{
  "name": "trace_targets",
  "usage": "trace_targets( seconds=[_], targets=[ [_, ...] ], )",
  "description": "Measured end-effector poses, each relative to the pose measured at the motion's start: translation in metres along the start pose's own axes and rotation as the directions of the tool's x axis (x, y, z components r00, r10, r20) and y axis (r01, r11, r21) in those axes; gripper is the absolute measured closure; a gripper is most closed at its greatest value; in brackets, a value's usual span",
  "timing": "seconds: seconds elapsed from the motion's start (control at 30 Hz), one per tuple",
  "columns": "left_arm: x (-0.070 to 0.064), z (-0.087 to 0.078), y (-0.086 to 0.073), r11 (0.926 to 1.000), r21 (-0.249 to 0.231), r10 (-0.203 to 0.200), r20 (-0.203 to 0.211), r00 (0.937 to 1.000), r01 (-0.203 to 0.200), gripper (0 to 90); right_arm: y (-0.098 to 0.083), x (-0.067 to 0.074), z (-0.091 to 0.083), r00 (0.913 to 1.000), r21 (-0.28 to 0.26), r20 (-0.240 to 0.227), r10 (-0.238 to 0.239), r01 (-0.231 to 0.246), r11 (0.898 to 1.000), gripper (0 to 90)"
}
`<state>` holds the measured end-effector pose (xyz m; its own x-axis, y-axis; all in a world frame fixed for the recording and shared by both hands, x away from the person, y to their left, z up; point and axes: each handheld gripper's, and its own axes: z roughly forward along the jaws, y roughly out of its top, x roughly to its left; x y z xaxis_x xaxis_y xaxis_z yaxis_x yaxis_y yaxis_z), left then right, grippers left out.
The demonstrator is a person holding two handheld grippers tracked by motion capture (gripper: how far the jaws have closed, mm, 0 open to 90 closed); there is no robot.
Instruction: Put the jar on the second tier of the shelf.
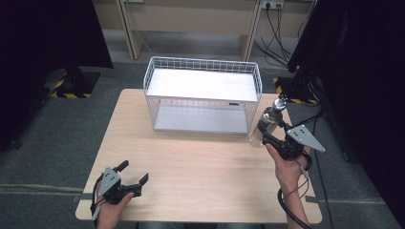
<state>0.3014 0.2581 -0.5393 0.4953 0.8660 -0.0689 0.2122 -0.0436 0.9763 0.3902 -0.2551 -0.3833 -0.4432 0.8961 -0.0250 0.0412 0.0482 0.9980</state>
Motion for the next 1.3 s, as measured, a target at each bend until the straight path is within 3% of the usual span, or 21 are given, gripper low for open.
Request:
trace_targets(
  seconds=[1.3],
  targets=[
    [0.001, 0.000, 0.000, 1.0000, -0.001, -0.004, 0.001, 1.0000, 0.004, 5.1, 0.056, 0.006, 0.034, 0.9999, -0.038, -0.007, -0.009, 0.009, 0.999, 35.5]
  ],
)
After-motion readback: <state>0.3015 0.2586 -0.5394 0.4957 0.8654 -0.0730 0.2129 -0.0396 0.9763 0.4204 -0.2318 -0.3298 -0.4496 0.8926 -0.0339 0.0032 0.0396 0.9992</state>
